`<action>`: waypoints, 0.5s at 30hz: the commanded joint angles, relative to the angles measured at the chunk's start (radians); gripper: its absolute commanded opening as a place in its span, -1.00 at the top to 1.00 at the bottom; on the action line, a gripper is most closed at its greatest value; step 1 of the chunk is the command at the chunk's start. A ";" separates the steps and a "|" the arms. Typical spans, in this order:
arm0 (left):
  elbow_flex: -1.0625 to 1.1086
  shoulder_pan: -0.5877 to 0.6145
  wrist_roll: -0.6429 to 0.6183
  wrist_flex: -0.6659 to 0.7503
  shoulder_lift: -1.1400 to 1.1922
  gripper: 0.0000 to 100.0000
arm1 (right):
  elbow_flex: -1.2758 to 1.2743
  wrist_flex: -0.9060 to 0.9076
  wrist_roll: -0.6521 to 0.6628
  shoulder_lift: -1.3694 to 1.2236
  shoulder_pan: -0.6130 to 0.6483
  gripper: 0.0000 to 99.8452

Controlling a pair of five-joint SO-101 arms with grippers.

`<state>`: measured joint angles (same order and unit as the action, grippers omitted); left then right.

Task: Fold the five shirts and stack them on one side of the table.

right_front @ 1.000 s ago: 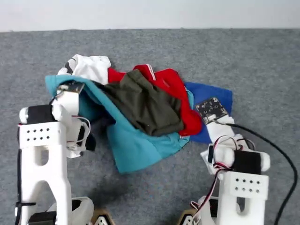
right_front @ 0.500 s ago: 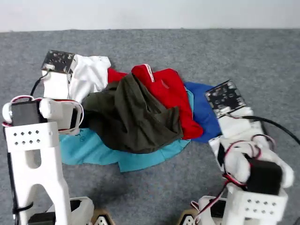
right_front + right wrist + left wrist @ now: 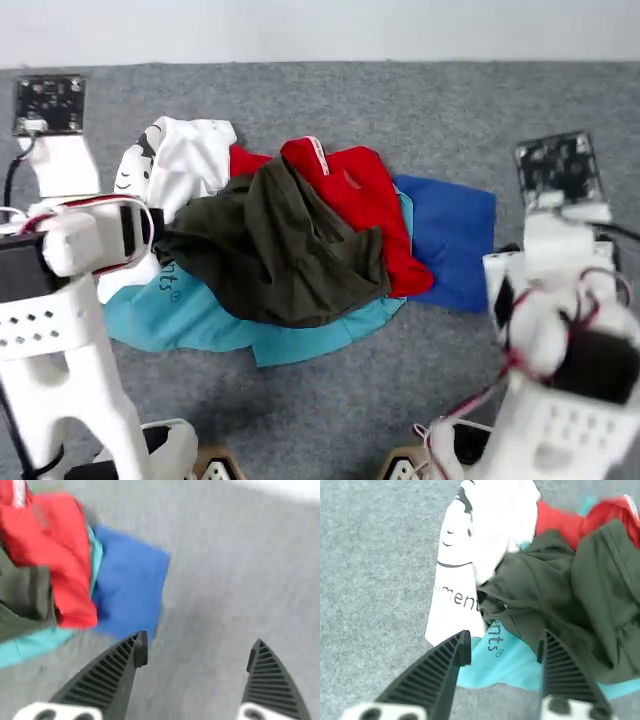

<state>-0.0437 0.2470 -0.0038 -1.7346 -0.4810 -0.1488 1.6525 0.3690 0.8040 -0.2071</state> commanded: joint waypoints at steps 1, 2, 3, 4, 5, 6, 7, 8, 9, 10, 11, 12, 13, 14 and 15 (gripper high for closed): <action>-0.022 0.006 -0.017 -0.020 -0.003 0.54 | 0.058 0.079 -0.014 -0.150 -0.036 0.34; -0.010 0.005 -0.017 -0.018 0.009 0.54 | 0.072 0.093 -0.014 -0.196 -0.047 0.34; 0.005 0.002 -0.017 -0.015 0.026 0.54 | 0.087 0.104 -0.014 -0.243 -0.056 0.34; 0.015 0.002 -0.017 -0.015 0.049 0.54 | 0.104 0.114 -0.014 -0.288 -0.068 0.34; 0.021 -0.002 -0.015 -0.015 0.075 0.54 | 0.123 0.124 -0.014 -0.328 -0.081 0.34; 0.024 -0.003 -0.015 -0.015 0.106 0.54 | 0.137 0.128 -0.014 -0.363 -0.090 0.34; 0.022 -0.005 -0.015 -0.015 0.141 0.54 | 0.149 0.131 -0.014 -0.397 -0.099 0.34; 0.019 -0.011 -0.015 -0.015 0.176 0.54 | 0.158 0.131 -0.014 -0.423 -0.107 0.34; 0.013 -0.021 -0.015 -0.015 0.215 0.54 | 0.164 0.130 -0.014 -0.444 -0.113 0.34; 0.001 -0.032 -0.015 -0.017 0.253 0.54 | 0.164 0.128 -0.014 -0.461 -0.113 0.34; -0.016 -0.046 -0.015 -0.017 0.287 0.54 | 0.164 0.128 -0.014 -0.473 -0.113 0.34; -0.041 -0.066 -0.015 -0.017 0.318 0.53 | 0.164 0.128 -0.014 -0.483 -0.110 0.34; -0.070 -0.087 -0.015 -0.017 0.347 0.50 | 0.164 0.128 -0.014 -0.486 -0.108 0.34; -0.104 -0.110 -0.015 -0.017 0.377 0.46 | 0.164 0.127 -0.014 -0.487 -0.108 0.34; -0.139 -0.137 -0.015 -0.017 0.408 0.42 | 0.164 0.125 -0.014 -0.487 -0.108 0.34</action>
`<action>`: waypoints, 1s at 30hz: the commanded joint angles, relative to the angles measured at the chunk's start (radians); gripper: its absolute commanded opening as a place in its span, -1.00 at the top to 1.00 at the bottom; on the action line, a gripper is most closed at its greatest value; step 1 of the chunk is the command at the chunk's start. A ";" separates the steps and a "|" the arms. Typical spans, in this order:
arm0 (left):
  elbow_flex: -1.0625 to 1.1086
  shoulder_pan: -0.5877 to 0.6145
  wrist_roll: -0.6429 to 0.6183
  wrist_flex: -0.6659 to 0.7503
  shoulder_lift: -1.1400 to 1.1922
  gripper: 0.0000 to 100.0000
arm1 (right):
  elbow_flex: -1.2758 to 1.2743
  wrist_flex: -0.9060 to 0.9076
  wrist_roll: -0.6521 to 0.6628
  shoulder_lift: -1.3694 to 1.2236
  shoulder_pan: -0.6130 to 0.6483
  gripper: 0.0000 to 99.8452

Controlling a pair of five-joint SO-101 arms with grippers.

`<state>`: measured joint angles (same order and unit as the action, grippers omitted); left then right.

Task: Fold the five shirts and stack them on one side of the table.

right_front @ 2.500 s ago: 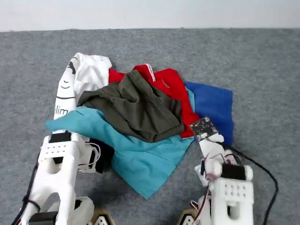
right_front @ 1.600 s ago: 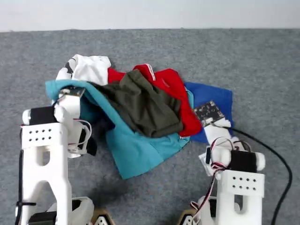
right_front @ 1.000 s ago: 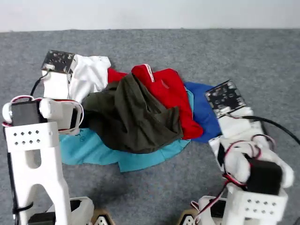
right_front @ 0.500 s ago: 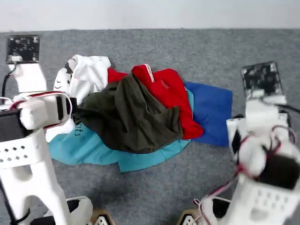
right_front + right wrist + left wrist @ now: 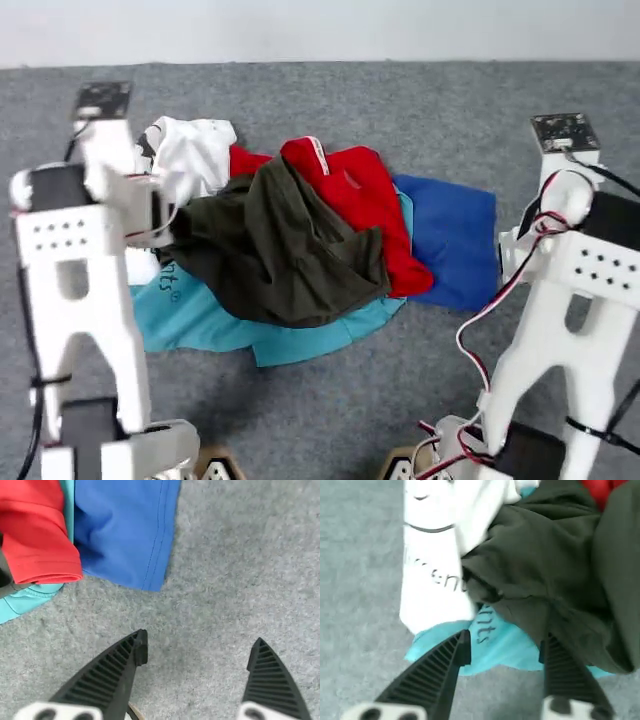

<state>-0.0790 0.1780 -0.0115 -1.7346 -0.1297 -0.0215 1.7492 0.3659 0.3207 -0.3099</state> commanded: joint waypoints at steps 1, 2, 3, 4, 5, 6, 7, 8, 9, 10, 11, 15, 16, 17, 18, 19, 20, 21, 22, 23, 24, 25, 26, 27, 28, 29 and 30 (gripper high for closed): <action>-0.137 -0.094 -0.008 -0.012 0.087 0.40 | 0.035 0.027 -0.009 -0.004 -0.007 0.34; -0.165 -0.121 -0.009 0.005 0.120 0.38 | 0.034 0.025 -0.009 -0.004 -0.008 0.34; -0.194 -0.147 -0.009 0.020 0.155 0.37 | 0.032 0.025 -0.009 -0.004 -0.008 0.34; -0.222 -0.172 -0.009 0.032 0.192 0.37 | 0.032 0.025 -0.008 -0.008 -0.008 0.34; -0.249 -0.196 -0.009 0.048 0.232 0.37 | 0.032 0.025 -0.008 -0.010 -0.008 0.34; -0.274 -0.222 -0.009 0.057 0.275 0.37 | 0.032 0.025 -0.008 -0.012 -0.010 0.34; -0.298 -0.247 -0.009 0.060 0.319 0.37 | 0.031 0.025 -0.008 -0.012 -0.010 0.34; -0.323 -0.272 -0.009 0.060 0.367 0.37 | 0.031 0.024 -0.008 -0.012 -0.010 0.34; -0.351 -0.298 -0.009 0.060 0.416 0.37 | 0.031 0.024 -0.008 -0.012 -0.010 0.34; -0.378 -0.322 -0.009 0.060 0.466 0.37 | 0.031 0.024 -0.008 -0.012 -0.010 0.34; -0.409 -0.344 -0.009 0.060 0.519 0.37 | 0.031 0.024 -0.008 -0.013 -0.010 0.34; -0.527 -0.393 -0.009 0.061 0.758 0.37 | 0.017 0.024 -0.006 -0.013 -0.010 0.34; -0.575 -0.388 -0.009 0.061 0.825 0.37 | 0.003 0.022 -0.006 -0.013 -0.010 0.34; -0.628 -0.377 -0.011 0.061 0.888 0.37 | -0.017 0.021 -0.006 -0.013 -0.008 0.34; -0.687 -0.362 -0.012 0.058 0.953 0.37 | -0.040 0.008 -0.006 -0.013 -0.008 0.34; -0.746 -0.342 -0.012 0.055 1.014 0.38 | -0.066 -0.010 -0.006 -0.012 -0.010 0.34; -0.806 -0.324 -0.014 0.051 1.074 0.38 | -0.092 -0.027 -0.006 -0.010 -0.010 0.34; -0.863 -0.304 -0.014 0.037 1.132 0.38 | -0.118 -0.044 -0.006 -0.010 -0.010 0.34; -0.918 -0.285 -0.014 0.017 1.183 0.38 | -0.141 -0.058 -0.006 -0.012 -0.010 0.34; -0.975 -0.267 -0.014 -0.003 1.232 0.38 | -0.163 -0.074 -0.006 -0.012 -0.010 0.34; -1.030 -0.245 -0.014 -0.018 1.278 0.39 | -0.181 -0.087 -0.006 -0.010 -0.010 0.34; -1.076 -0.222 -0.014 -0.020 1.320 0.43 | -0.195 -0.097 -0.006 -0.010 -0.010 0.34; -1.125 -0.196 -0.014 -0.018 1.358 0.49 | -0.206 -0.107 -0.006 -0.010 -0.010 0.34; -1.165 -0.172 -0.014 -0.020 1.390 0.55 | -0.213 -0.113 -0.006 -0.012 -0.010 0.34; -1.205 -0.155 -0.014 -0.020 1.410 0.62 | -0.215 -0.116 -0.006 -0.012 -0.008 0.34; -1.236 -0.141 -0.014 -0.020 1.418 0.70 | -0.215 -0.119 -0.006 -0.012 -0.008 0.34; -1.257 -0.129 -0.011 -0.020 1.418 0.78 | -0.215 -0.119 -0.006 -0.012 -0.005 0.34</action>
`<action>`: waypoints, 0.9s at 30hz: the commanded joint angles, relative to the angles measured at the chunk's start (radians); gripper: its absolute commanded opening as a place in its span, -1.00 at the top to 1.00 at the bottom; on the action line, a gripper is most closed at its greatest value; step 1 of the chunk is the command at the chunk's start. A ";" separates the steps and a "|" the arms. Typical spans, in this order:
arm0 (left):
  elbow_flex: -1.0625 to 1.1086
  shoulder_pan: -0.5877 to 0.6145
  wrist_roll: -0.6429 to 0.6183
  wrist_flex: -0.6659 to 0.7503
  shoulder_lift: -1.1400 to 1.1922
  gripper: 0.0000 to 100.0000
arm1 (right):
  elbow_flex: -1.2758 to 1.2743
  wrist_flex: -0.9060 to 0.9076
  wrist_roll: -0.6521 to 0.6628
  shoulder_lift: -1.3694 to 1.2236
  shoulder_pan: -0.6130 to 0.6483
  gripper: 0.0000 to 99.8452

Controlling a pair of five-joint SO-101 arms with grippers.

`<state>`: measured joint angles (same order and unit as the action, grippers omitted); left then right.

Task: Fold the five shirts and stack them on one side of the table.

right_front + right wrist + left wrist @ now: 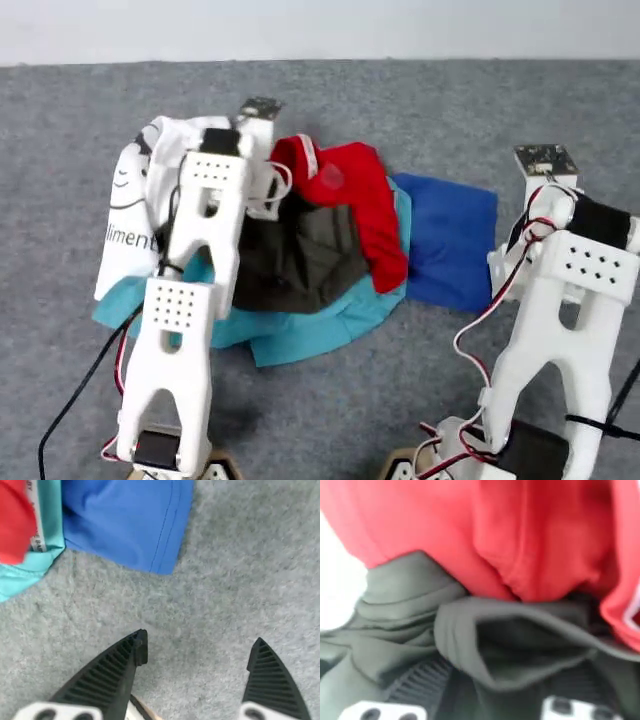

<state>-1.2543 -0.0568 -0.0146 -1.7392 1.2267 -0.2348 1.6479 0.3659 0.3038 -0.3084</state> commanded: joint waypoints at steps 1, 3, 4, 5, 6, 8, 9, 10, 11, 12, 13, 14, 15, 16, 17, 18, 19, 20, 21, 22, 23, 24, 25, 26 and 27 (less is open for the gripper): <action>-0.099 0.115 -0.006 -0.015 0.061 0.86 | -0.002 -0.018 -0.006 0.005 -0.007 0.34; -0.122 0.144 -0.006 -0.015 0.061 0.98 | -0.002 -0.018 -0.006 0.005 -0.007 0.34; -0.131 0.164 -0.006 -0.015 0.061 0.97 | -0.002 -0.018 -0.006 0.005 -0.007 0.34; -0.142 0.190 -0.006 -0.015 0.060 0.97 | -0.002 -0.018 -0.006 0.005 -0.007 0.34; -0.160 0.218 -0.008 -0.015 0.055 0.97 | -0.002 -0.018 -0.006 0.005 -0.007 0.34; -0.189 0.282 -0.011 -0.015 0.034 0.97 | -0.002 -0.018 -0.006 0.005 -0.007 0.34; -0.199 0.318 -0.011 -0.015 0.015 0.97 | -0.003 -0.018 -0.006 0.004 -0.007 0.34; -0.205 0.353 -0.011 -0.015 -0.008 0.97 | -0.003 -0.018 -0.006 0.004 -0.007 0.34; -0.205 0.387 -0.011 -0.015 -0.035 0.97 | -0.003 -0.018 -0.006 0.004 -0.007 0.34; -0.205 0.422 -0.011 -0.015 -0.064 0.97 | -0.003 -0.018 -0.006 0.004 -0.007 0.34; -0.203 0.456 -0.012 -0.015 -0.100 0.97 | -0.003 -0.018 -0.006 0.004 -0.007 0.34; -0.202 0.489 -0.012 -0.015 -0.133 0.97 | -0.003 -0.018 -0.006 0.004 -0.007 0.34; -0.202 0.523 -0.012 -0.015 -0.170 0.97 | -0.003 -0.018 -0.006 0.004 -0.007 0.34; -0.200 0.555 -0.012 -0.015 -0.206 0.97 | -0.003 -0.018 -0.006 0.004 -0.007 0.34; -0.200 0.586 -0.012 -0.015 -0.242 0.97 | -0.003 -0.018 -0.006 0.004 -0.007 0.34; -0.200 0.615 -0.012 -0.015 -0.278 0.97 | -0.003 -0.018 -0.006 0.004 -0.007 0.34; -0.200 0.641 -0.012 -0.015 -0.315 0.97 | -0.003 -0.018 -0.006 0.004 -0.007 0.34; -0.200 0.666 -0.012 -0.015 -0.348 0.97 | -0.003 -0.018 -0.006 0.004 -0.007 0.34; -0.200 0.689 -0.012 -0.015 -0.384 0.97 | -0.003 -0.018 -0.006 0.004 -0.007 0.34; -0.200 0.712 -0.012 -0.015 -0.416 0.97 | -0.003 -0.018 -0.006 0.004 -0.007 0.34; -0.200 0.730 -0.012 -0.015 -0.446 0.97 | -0.003 -0.018 -0.006 0.004 -0.007 0.34; -0.200 0.746 -0.012 -0.015 -0.473 0.97 | -0.003 -0.018 -0.006 0.004 -0.007 0.34; -0.200 0.758 -0.012 -0.015 -0.497 0.97 | -0.003 -0.018 -0.006 0.004 -0.007 0.34; -0.199 0.766 -0.014 -0.015 -0.517 0.97 | -0.003 -0.018 -0.006 0.004 -0.007 0.34; -0.193 0.769 -0.014 -0.015 -0.532 0.97 | -0.003 -0.018 -0.006 0.004 -0.007 0.34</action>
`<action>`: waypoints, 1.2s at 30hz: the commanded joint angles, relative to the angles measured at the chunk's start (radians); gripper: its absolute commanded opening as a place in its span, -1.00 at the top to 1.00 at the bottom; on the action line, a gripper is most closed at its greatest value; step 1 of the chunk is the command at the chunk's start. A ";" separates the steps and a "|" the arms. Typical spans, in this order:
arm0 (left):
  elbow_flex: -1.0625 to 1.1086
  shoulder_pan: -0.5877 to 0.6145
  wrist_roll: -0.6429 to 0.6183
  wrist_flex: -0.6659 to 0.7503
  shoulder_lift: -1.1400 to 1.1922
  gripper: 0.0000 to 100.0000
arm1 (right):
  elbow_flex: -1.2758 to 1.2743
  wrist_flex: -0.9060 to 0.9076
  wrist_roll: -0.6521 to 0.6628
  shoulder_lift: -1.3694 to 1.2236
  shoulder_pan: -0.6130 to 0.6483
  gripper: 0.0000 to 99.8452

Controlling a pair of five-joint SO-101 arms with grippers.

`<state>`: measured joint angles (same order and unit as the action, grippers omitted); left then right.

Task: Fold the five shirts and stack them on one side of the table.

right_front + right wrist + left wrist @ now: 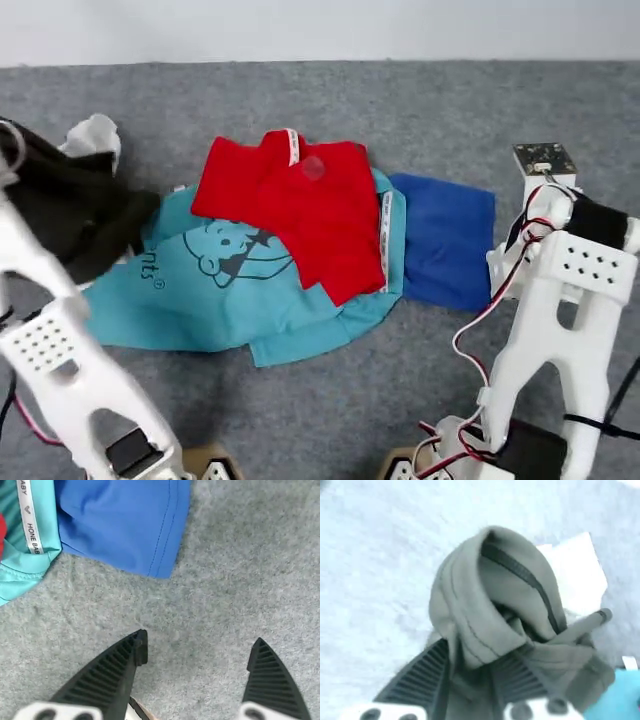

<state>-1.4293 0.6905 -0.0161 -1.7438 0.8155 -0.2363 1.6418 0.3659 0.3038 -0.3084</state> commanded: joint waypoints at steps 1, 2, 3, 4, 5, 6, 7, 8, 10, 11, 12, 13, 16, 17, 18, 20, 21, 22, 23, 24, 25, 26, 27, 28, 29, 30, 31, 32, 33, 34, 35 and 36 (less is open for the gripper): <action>-0.007 0.020 -0.012 -0.011 -0.138 0.97 | -0.002 -0.012 -0.006 0.004 -0.007 0.34; 0.004 0.017 -0.012 -0.011 -0.150 0.97 | -0.002 -0.012 -0.006 0.004 -0.007 0.34; 0.015 0.012 -0.012 -0.011 -0.163 0.97 | -0.002 -0.012 -0.006 0.004 -0.007 0.34; 0.030 0.002 -0.012 -0.011 -0.175 0.96 | -0.002 -0.012 -0.008 0.004 -0.007 0.34; 0.048 -0.009 -0.012 -0.011 -0.187 0.94 | -0.002 -0.012 -0.008 0.004 -0.007 0.34; 0.073 -0.020 -0.012 -0.012 -0.203 0.89 | -0.002 -0.012 -0.008 0.004 -0.007 0.34; 0.107 -0.029 -0.011 -0.012 -0.219 0.83 | -0.002 -0.012 -0.008 0.004 -0.007 0.34; 0.143 -0.043 -0.011 -0.012 -0.236 0.75 | -0.002 -0.012 -0.008 0.004 -0.007 0.34; 0.232 -0.064 -0.011 -0.012 -0.275 0.55 | -0.002 -0.012 -0.008 0.004 -0.007 0.34; 0.280 -0.077 -0.011 -0.012 -0.296 0.48 | -0.002 -0.012 -0.008 0.004 -0.007 0.34; 0.329 -0.087 -0.011 -0.012 -0.321 0.43 | -0.003 -0.012 -0.008 0.004 -0.007 0.34; 0.380 -0.101 -0.011 -0.012 -0.348 0.42 | -0.003 -0.012 -0.006 0.004 -0.007 0.34; 0.530 -0.170 -0.005 -0.012 -0.445 0.42 | -0.003 -0.012 -0.006 0.004 -0.007 0.34; 0.575 -0.204 -0.005 -0.012 -0.479 0.42 | -0.003 -0.012 -0.006 0.004 -0.007 0.34; 0.624 -0.244 -0.005 -0.012 -0.512 0.42 | -0.003 -0.012 -0.006 0.004 -0.007 0.34; 0.734 -0.353 -0.005 -0.012 -0.569 0.42 | -0.003 -0.012 -0.006 0.004 -0.007 0.34; 0.794 -0.420 -0.003 -0.009 -0.592 0.42 | -0.003 -0.012 -0.006 0.004 -0.007 0.34; 0.849 -0.493 0.009 -0.003 -0.606 0.42 | -0.003 -0.012 -0.006 0.004 -0.007 0.34; 0.898 -0.568 0.035 0.015 -0.611 0.42 | -0.003 -0.012 -0.008 0.004 -0.007 0.34; 0.937 -0.634 0.066 0.040 -0.611 0.42 | -0.009 -0.012 -0.006 0.004 -0.007 0.34; 0.974 -0.695 0.089 0.072 -0.609 0.42 | -0.020 -0.013 -0.006 0.004 -0.007 0.34; 1.010 -0.749 0.100 0.114 -0.603 0.42 | -0.034 -0.013 -0.006 0.004 -0.007 0.34; 1.046 -0.798 0.097 0.155 -0.589 0.42 | -0.054 -0.022 -0.006 0.004 -0.007 0.34; 1.076 -0.841 0.095 0.196 -0.572 0.42 | -0.078 -0.041 -0.006 0.004 -0.007 0.34; 1.102 -0.879 0.095 0.235 -0.549 0.42 | -0.103 -0.056 -0.006 0.005 -0.008 0.34; 1.125 -0.913 0.095 0.262 -0.522 0.42 | -0.124 -0.071 -0.006 0.005 -0.008 0.34; 1.144 -0.939 0.095 0.290 -0.485 0.42 | -0.143 -0.082 -0.006 0.005 -0.007 0.34; 1.155 -0.954 0.095 0.313 -0.443 0.42 | -0.155 -0.090 -0.006 0.005 -0.007 0.34; 1.155 -0.957 0.095 0.331 -0.399 0.43 | -0.160 -0.091 -0.006 0.005 -0.007 0.34; 1.153 -0.957 0.089 0.345 -0.351 0.43 | -0.160 -0.091 -0.006 0.005 -0.008 0.34; 1.150 -0.956 0.075 0.359 -0.305 0.43 | -0.160 -0.091 -0.006 0.005 -0.010 0.34; 1.147 -0.944 0.064 0.377 -0.259 0.43 | -0.160 -0.091 -0.006 0.005 -0.008 0.34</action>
<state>-0.2739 -0.2562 0.0667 -1.4139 0.4733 -0.3943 1.5635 0.3659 0.3038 -0.3084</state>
